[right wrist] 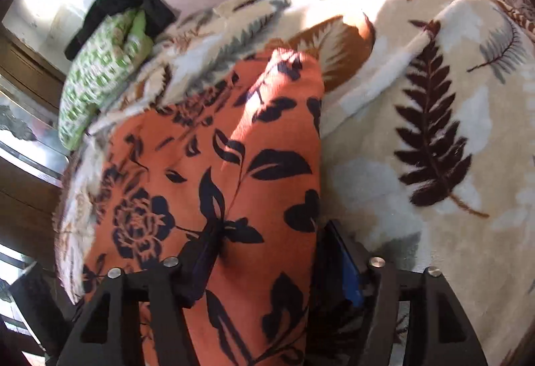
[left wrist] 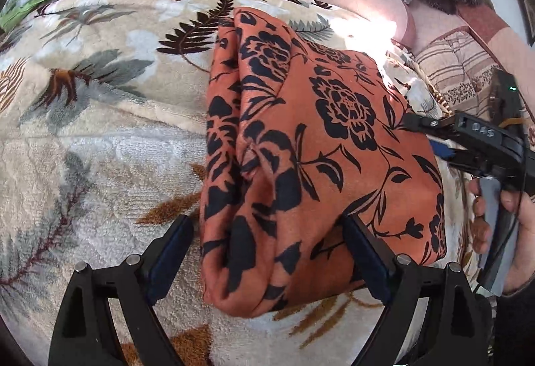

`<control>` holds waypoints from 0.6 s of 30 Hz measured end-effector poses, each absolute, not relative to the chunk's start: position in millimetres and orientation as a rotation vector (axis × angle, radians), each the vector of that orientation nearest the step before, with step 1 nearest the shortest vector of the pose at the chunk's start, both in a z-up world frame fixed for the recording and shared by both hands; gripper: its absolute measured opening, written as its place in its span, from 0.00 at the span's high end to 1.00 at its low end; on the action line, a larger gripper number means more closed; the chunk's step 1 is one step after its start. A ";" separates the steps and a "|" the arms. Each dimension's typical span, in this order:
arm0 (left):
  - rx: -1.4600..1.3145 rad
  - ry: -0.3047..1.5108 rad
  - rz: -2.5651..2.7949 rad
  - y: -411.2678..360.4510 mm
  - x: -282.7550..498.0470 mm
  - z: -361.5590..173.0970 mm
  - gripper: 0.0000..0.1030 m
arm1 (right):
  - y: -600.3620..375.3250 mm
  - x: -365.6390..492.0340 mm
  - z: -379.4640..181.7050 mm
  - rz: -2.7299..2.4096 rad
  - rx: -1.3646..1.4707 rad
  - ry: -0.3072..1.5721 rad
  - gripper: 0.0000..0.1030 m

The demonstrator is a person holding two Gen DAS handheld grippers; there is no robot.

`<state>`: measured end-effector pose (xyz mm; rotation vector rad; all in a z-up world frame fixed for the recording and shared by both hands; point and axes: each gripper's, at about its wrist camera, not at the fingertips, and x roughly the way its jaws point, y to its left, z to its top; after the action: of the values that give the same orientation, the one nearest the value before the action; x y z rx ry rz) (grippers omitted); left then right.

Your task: Fold small clothes

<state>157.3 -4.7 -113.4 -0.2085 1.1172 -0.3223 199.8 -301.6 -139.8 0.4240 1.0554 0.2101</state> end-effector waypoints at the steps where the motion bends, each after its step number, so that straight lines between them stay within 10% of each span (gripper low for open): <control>1: -0.213 1.107 -0.322 -2.2 154.5 -110.3 0.12 | -302.6 196.9 -129.1 0.201 0.414 1.026 0.35; 18: -0.121 1.013 -0.234 1.1 136.2 -72.3 0.12 | -280.9 208.4 -102.2 0.474 0.605 0.961 0.26</control>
<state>136.2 1.1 -72.3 -0.1207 1.0126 -0.2340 208.4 -280.9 -102.2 0.6051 0.9615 0.4741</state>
